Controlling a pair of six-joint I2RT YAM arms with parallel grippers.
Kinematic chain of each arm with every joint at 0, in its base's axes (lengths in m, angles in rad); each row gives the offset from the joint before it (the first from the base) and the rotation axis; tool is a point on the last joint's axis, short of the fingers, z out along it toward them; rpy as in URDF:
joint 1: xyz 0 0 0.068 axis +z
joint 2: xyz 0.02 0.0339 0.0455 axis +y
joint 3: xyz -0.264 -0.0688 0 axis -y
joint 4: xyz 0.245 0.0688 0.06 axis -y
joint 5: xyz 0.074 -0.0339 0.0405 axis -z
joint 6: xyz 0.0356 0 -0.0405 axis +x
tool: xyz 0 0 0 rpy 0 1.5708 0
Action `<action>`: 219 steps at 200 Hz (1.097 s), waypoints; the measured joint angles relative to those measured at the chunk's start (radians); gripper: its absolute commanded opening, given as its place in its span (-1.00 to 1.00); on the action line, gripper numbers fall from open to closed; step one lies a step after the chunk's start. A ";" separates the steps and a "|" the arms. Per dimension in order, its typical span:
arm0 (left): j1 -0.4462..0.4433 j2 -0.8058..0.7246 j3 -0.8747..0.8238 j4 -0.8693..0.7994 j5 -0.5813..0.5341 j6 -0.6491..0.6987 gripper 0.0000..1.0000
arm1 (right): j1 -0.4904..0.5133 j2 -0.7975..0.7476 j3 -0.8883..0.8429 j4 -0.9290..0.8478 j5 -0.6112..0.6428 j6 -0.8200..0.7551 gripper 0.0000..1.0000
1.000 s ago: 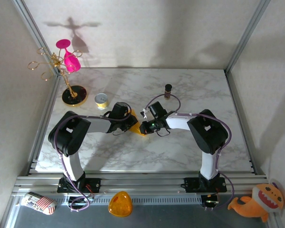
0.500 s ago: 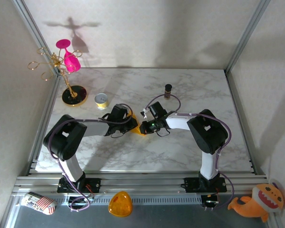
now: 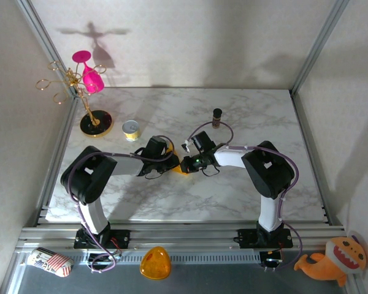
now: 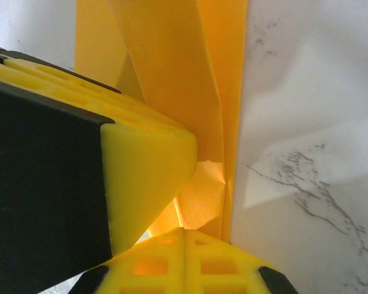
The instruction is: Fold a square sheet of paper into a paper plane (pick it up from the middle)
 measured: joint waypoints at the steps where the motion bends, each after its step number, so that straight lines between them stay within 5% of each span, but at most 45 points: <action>1: 0.000 0.000 0.001 -0.001 0.000 0.000 -0.77 | 0.000 0.000 0.000 0.000 0.000 0.000 -0.98; 219: 0.175 0.037 0.076 -0.076 0.043 0.126 -0.69 | 0.003 -0.018 -0.066 0.068 0.013 0.000 -0.98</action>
